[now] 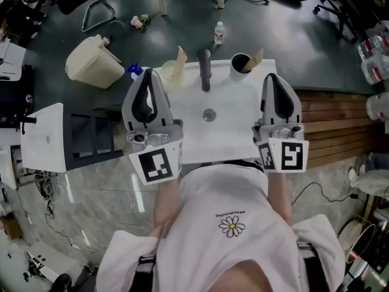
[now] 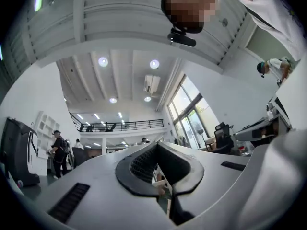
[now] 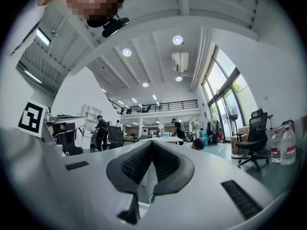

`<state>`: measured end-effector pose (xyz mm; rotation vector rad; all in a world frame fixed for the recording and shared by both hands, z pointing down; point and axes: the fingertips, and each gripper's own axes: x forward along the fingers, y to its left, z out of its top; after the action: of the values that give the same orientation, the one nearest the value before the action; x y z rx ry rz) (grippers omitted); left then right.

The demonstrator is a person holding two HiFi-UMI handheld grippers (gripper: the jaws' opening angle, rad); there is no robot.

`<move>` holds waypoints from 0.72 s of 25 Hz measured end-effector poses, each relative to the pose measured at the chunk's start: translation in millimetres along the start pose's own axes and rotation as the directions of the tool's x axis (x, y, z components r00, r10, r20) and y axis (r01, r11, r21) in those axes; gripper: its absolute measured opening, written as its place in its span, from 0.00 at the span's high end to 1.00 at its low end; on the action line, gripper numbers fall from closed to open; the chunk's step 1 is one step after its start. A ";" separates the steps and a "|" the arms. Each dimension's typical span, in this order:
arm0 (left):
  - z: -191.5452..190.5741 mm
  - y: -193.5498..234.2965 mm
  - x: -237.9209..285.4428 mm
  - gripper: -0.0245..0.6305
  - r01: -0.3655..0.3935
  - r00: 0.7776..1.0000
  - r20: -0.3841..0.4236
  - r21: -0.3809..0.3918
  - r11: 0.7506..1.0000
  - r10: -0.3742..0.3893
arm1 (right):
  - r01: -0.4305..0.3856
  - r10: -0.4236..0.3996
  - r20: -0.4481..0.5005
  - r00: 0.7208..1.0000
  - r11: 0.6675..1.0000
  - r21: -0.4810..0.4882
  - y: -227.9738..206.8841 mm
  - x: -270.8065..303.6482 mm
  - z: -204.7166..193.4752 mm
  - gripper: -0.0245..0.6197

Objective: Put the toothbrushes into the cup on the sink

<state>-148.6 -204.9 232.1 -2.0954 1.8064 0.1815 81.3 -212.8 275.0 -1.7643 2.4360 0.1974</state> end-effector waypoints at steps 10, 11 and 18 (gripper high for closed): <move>-9.9 -2.5 -21.0 0.94 -0.012 0.999 -0.043 0.002 1.000 0.012 | -0.029 0.029 0.020 0.999 1.000 -0.009 13.4 6.0 1.7 0.94; -8.7 -1.9 -21.6 0.94 -0.014 0.999 -0.039 0.002 1.000 0.015 | -0.030 0.030 0.021 0.999 0.999 -0.010 13.9 5.5 2.3 0.94; -6.1 -4.8 -24.1 0.94 -0.015 0.999 -0.031 -0.008 1.000 0.015 | -0.030 0.030 0.006 1.000 0.998 -0.047 14.6 0.7 1.1 0.94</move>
<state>-148.9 -184.3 246.6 -2.1016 1.8425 0.1612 67.2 -208.7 274.2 -1.7434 2.4744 0.2648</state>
